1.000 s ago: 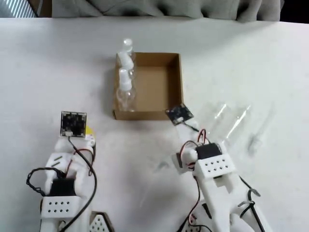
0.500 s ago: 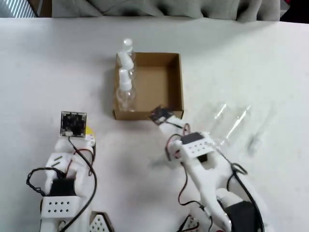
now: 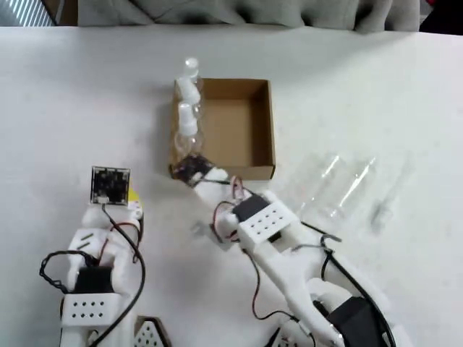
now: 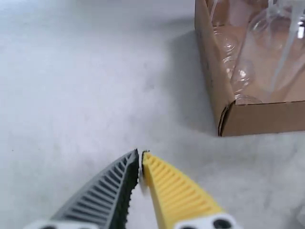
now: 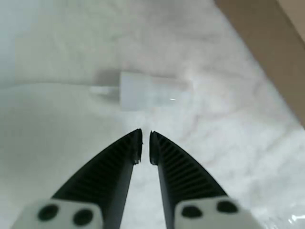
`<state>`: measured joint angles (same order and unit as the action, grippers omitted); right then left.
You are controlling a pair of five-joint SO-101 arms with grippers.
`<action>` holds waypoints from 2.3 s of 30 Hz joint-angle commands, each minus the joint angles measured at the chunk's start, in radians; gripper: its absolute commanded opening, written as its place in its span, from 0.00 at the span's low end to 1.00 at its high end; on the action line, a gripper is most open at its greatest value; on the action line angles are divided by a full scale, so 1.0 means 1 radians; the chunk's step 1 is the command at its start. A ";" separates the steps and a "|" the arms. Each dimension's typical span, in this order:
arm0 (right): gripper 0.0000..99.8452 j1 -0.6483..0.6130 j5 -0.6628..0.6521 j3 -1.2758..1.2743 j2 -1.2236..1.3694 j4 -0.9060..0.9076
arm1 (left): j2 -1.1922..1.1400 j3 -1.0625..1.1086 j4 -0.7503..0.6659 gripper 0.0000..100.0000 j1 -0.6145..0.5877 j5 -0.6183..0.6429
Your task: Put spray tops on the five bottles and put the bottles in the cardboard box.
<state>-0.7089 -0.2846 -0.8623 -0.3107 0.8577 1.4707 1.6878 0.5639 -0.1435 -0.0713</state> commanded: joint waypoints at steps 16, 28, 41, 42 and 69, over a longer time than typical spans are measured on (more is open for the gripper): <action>0.02 0.530 -0.038 0.058 -0.384 0.344 | 0.018 -0.038 -0.021 0.03 -0.004 -0.008; 0.14 1.070 -0.081 0.017 -0.461 0.257 | 0.018 -0.038 -0.020 0.03 -0.004 -0.008; 0.14 1.168 0.028 0.103 -0.015 0.001 | 0.018 -0.031 -0.023 0.03 -0.004 -0.008; 0.16 1.170 0.046 0.133 0.028 0.001 | 0.018 -0.031 -0.023 0.03 -0.004 -0.008; 0.03 1.202 0.120 0.491 0.492 -0.015 | 0.018 -0.029 -0.026 0.03 -0.004 -0.008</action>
<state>0.4971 -0.1695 -0.4066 0.2325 0.7779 1.4707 1.6878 0.5639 -0.1435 -0.0713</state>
